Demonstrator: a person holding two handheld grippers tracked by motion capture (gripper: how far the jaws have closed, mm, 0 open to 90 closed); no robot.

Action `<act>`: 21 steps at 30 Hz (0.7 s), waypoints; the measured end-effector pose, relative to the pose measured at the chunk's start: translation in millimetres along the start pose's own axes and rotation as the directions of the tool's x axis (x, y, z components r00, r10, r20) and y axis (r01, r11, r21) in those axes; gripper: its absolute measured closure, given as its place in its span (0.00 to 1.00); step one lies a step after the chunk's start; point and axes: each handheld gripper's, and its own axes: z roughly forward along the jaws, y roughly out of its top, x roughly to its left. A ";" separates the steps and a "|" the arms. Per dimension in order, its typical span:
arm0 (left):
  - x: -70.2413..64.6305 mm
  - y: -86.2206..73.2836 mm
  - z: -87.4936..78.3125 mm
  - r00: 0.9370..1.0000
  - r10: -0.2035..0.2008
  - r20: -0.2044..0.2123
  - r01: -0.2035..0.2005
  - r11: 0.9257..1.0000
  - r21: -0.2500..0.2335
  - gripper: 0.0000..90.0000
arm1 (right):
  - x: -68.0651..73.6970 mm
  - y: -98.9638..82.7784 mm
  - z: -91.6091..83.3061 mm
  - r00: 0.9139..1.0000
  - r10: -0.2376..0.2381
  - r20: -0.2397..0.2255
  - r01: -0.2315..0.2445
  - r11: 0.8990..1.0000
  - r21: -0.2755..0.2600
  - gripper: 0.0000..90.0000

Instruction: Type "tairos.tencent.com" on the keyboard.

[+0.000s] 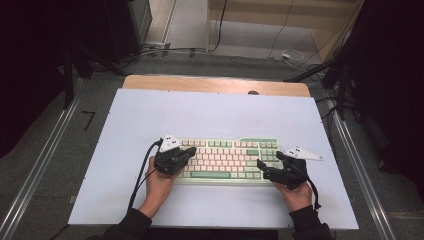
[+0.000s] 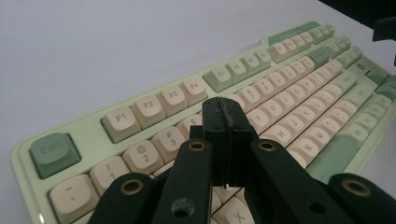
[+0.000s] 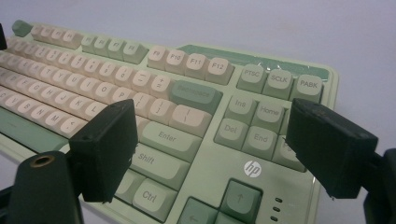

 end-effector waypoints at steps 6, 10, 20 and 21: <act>-0.3 1.1 6.0 1.000 -0.008 0.017 0.008 1.000 0.016 1.00 | 0.0 -0.5 1.4 1.000 -0.005 0.002 0.005 1.000 0.006 0.17; -1.6 3.3 8.2 0.999 -0.024 0.034 0.024 1.000 0.010 1.00 | 1.1 -0.7 2.2 1.000 -0.008 0.000 0.008 1.000 0.012 0.17; -17.6 10.3 18.7 1.000 0.013 0.018 -0.014 0.998 0.055 1.00 | 1.4 -1.1 3.2 1.000 -0.017 -0.001 0.017 1.000 0.014 0.17; -19.1 10.8 20.3 1.000 0.013 0.018 -0.014 0.998 0.057 1.00 | 1.5 -1.1 3.1 1.000 -0.017 -0.001 0.017 1.000 0.015 0.17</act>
